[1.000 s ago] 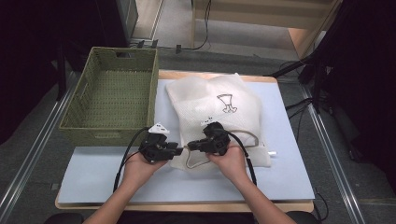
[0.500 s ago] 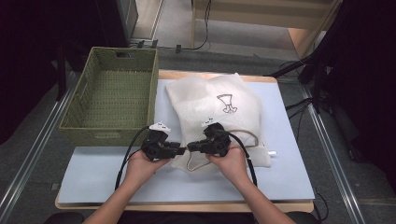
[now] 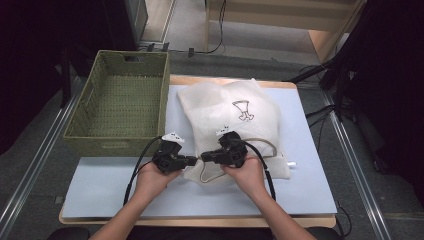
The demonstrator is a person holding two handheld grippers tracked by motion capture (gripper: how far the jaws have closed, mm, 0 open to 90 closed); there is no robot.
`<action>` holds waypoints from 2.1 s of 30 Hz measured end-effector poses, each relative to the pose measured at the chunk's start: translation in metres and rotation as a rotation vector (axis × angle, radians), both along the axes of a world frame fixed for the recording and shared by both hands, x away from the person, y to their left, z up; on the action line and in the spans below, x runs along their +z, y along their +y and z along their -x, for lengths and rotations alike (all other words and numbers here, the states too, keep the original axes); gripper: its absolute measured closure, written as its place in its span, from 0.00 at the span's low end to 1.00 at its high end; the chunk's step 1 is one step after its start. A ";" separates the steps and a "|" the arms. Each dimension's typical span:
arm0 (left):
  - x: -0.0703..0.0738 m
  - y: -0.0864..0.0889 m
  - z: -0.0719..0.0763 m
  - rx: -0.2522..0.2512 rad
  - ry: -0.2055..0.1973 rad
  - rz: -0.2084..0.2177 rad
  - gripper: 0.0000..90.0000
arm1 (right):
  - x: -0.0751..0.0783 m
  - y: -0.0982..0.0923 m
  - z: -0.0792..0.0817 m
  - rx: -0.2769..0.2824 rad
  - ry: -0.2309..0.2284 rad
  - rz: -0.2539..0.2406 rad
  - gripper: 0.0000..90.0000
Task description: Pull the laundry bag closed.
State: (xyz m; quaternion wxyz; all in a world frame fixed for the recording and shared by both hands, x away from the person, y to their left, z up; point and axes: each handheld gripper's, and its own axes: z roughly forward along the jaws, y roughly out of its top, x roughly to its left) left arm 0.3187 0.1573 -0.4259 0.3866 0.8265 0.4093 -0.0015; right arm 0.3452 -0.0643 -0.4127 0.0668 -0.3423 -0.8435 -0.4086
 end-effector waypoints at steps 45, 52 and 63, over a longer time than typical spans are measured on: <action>-0.004 0.002 -0.008 -0.065 0.057 0.055 0.96 | -0.005 -0.001 -0.001 -0.015 0.010 -0.039 0.98; 0.004 0.004 -0.001 0.006 0.020 0.058 0.97 | -0.011 -0.004 -0.006 -0.052 0.041 -0.077 0.99; 0.005 0.008 -0.002 0.001 0.005 0.017 0.92 | -0.005 0.002 0.002 -0.048 0.003 -0.081 0.99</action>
